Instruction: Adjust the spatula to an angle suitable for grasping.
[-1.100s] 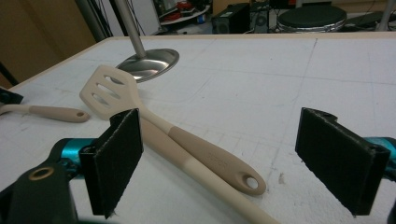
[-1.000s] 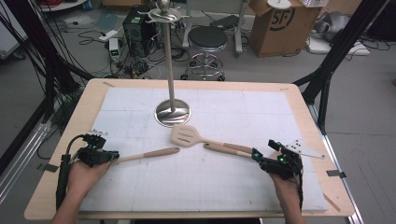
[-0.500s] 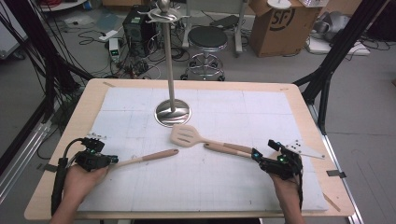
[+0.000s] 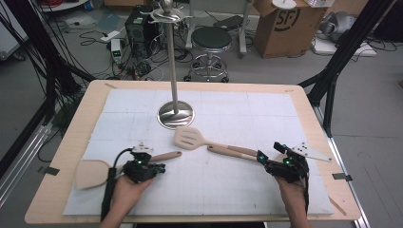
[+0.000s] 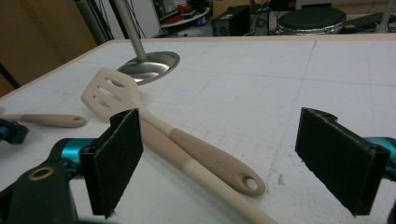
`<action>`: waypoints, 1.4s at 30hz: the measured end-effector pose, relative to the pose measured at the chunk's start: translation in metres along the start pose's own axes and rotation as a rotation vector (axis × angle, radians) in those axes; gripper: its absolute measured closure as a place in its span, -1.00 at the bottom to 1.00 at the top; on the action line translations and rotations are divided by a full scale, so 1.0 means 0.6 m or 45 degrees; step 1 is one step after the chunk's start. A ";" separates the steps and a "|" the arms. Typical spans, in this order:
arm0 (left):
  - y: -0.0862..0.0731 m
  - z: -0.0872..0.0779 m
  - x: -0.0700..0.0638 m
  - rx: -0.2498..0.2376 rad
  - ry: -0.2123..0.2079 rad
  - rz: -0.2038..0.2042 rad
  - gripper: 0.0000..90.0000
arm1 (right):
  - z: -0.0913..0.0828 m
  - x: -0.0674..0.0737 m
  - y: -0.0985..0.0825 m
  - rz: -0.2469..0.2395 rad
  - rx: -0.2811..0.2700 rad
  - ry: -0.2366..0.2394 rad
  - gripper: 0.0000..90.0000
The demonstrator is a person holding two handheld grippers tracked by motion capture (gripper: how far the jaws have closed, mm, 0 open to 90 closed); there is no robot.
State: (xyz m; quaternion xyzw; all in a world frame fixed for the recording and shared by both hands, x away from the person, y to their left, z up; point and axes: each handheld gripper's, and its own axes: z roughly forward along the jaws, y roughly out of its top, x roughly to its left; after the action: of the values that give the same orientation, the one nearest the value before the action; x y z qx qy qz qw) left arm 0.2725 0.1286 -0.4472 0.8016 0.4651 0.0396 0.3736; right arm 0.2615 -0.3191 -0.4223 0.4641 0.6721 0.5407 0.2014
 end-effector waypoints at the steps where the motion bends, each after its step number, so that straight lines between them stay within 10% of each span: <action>1: 0.004 0.011 -0.007 0.015 0.009 0.016 1.00 | -0.001 -0.002 0.000 -0.004 -0.004 -0.001 -0.69; 14: 0.035 0.041 0.011 -0.049 0.061 -0.085 1.00 | -0.005 -0.005 0.003 -0.013 -0.018 -0.008 -0.69; 23: 0.039 0.022 0.063 -0.111 0.240 -0.142 1.00 | -0.011 -0.010 0.003 0.003 -0.034 -0.020 -0.69; 35: 0.038 -0.007 0.108 -0.092 0.332 -0.190 1.00 | -0.008 -0.007 0.002 -0.002 -0.023 -0.014 -0.69; 42: 0.041 -0.054 0.121 -0.165 0.238 -0.236 0.99 | -0.006 -0.006 0.001 -0.012 -0.016 -0.017 -0.69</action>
State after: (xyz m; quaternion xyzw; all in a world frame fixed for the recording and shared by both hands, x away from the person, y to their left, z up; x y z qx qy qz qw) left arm 0.3176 0.1962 -0.4290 0.7222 0.5666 0.1092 0.3815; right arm 0.2610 -0.3242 -0.4214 0.4632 0.6695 0.5408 0.2114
